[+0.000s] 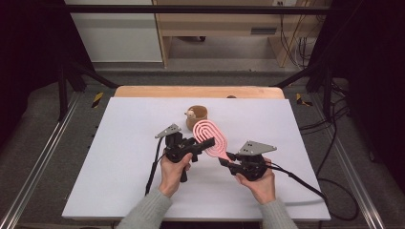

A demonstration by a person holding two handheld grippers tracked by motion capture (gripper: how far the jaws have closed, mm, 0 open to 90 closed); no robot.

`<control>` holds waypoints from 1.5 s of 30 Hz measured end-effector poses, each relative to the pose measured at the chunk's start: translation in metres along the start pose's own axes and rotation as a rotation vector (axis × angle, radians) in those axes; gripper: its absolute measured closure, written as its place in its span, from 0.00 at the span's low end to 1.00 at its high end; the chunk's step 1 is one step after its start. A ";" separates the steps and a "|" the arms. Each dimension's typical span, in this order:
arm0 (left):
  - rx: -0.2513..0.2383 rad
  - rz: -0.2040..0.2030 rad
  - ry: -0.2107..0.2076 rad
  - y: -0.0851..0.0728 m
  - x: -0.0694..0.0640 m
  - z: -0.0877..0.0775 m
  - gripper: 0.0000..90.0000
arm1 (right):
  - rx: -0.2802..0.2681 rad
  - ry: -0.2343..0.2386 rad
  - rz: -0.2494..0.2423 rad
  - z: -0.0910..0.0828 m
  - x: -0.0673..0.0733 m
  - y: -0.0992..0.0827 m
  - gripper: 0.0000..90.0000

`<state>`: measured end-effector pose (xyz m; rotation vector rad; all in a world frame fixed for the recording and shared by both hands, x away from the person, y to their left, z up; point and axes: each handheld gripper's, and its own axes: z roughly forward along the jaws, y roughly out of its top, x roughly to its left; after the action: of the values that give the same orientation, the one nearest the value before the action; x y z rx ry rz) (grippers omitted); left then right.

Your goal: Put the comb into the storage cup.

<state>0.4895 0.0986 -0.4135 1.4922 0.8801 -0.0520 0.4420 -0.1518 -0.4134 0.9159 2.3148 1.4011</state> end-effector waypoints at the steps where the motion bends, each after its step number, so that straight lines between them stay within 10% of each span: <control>1: -0.002 -0.002 -0.005 0.000 0.000 0.000 0.58 | 0.000 0.000 0.000 0.000 0.000 0.000 0.78; 32: -0.034 0.043 -0.062 0.004 -0.022 -0.003 0.70 | -0.022 0.032 0.006 0.001 0.001 0.000 0.76; 45: -0.042 0.119 0.026 0.016 -0.024 -0.014 0.70 | -0.100 0.044 0.012 -0.003 0.000 0.003 0.42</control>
<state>0.4742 0.1015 -0.3850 1.5062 0.8073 0.0730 0.4417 -0.1533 -0.4097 0.8800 2.2511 1.5408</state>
